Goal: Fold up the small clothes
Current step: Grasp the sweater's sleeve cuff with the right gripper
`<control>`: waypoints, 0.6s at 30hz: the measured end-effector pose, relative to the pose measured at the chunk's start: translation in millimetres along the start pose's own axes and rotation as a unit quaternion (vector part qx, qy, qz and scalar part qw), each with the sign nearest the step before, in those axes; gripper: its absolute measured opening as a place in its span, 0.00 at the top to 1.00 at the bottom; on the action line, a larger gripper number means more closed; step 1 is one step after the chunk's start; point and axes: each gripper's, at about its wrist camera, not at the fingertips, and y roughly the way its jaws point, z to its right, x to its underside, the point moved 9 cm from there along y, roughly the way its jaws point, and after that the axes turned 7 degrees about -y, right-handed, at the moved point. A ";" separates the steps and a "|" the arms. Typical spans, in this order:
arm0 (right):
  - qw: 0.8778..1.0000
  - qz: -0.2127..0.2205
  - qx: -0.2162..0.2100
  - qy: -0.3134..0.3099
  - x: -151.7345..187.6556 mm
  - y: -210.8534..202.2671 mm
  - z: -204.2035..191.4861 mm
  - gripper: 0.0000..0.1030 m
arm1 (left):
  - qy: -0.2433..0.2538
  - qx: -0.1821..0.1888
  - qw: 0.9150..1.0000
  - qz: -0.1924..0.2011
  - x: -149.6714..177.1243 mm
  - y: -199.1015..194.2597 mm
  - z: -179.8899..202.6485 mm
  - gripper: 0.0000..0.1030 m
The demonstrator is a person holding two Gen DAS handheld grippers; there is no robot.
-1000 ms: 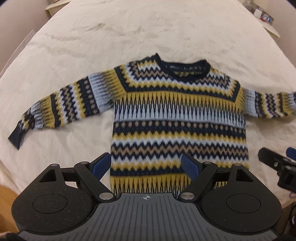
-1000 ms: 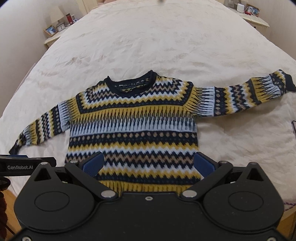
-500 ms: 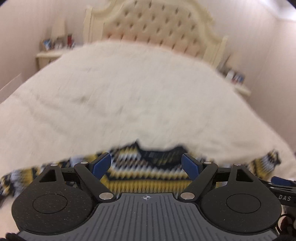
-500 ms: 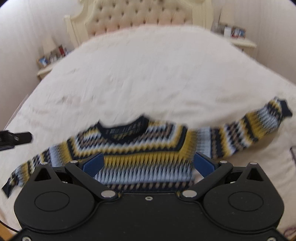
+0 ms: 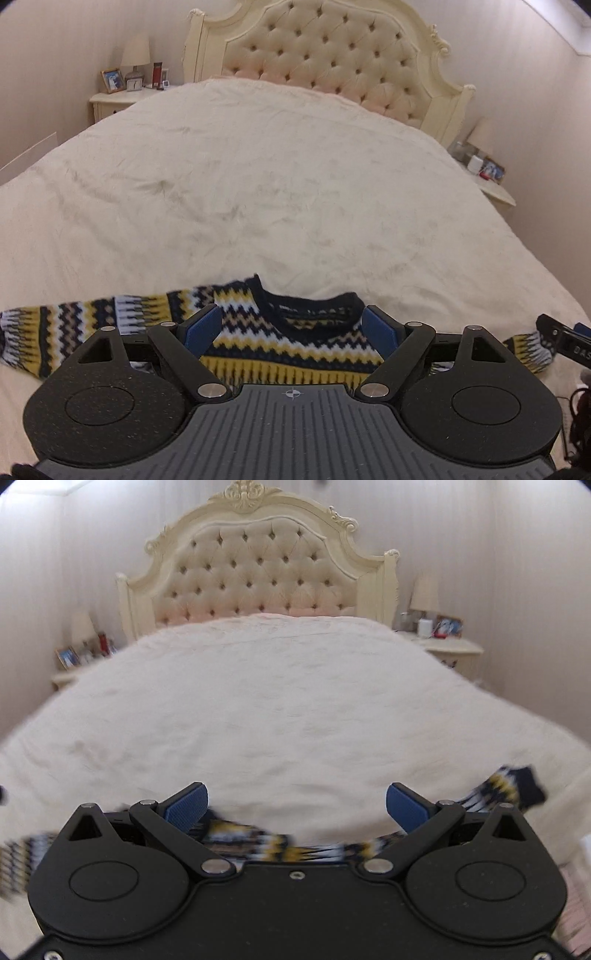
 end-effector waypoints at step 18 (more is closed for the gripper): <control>0.988 -0.141 0.050 0.036 29.3 88.9 208.8 0.15 | -0.049 -0.035 0.993 -0.101 69.2 40.3 37.7 0.18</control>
